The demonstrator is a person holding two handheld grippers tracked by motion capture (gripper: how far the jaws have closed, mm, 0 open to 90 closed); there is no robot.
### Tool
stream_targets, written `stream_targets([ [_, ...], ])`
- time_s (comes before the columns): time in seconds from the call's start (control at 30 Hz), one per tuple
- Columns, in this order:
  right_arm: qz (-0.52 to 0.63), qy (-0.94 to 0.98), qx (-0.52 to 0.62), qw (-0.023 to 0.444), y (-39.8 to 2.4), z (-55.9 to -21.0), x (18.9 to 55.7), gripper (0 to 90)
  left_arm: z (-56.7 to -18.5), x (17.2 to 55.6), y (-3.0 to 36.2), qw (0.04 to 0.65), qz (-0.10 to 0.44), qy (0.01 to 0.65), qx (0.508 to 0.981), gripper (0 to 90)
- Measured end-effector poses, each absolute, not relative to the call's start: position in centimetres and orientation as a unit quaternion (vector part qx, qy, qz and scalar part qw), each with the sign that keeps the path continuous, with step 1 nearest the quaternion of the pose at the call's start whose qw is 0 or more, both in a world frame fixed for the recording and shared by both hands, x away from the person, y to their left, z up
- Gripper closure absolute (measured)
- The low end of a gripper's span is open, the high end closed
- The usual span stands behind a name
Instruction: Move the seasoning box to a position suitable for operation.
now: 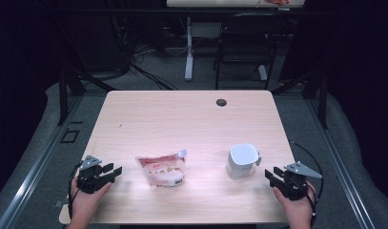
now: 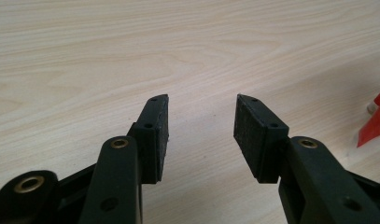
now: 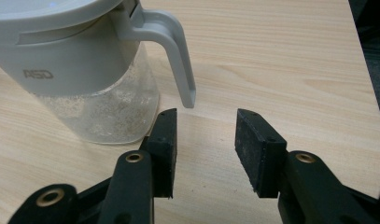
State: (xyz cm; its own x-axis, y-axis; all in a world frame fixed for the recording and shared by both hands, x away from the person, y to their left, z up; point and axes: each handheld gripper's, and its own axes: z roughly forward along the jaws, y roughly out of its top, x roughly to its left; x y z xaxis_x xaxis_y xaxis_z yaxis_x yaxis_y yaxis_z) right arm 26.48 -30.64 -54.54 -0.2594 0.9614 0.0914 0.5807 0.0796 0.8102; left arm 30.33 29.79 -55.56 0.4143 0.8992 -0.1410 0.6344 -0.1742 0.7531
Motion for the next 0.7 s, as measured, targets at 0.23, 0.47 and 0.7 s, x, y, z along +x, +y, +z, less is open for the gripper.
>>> stream_targets([
  [0.23, 0.379, 0.698, 0.547, 0.264, -30.3, -54.5, 26.5, 54.7, -55.7, 30.4, 30.0, 0.383, 0.17, 0.517, 0.746, 54.5],
  [0.47, 0.382, 0.71, 0.533, 0.257, -30.0, -54.5, 26.6, 57.1, -55.8, 30.2, 30.1, 0.382, 0.171, 0.517, 0.747, 54.1],
  [0.7, 0.39, 0.717, 0.522, 0.247, -29.4, -54.5, 27.1, 59.4, -55.7, 30.1, 30.0, 0.381, 0.172, 0.518, 0.746, 51.8],
])
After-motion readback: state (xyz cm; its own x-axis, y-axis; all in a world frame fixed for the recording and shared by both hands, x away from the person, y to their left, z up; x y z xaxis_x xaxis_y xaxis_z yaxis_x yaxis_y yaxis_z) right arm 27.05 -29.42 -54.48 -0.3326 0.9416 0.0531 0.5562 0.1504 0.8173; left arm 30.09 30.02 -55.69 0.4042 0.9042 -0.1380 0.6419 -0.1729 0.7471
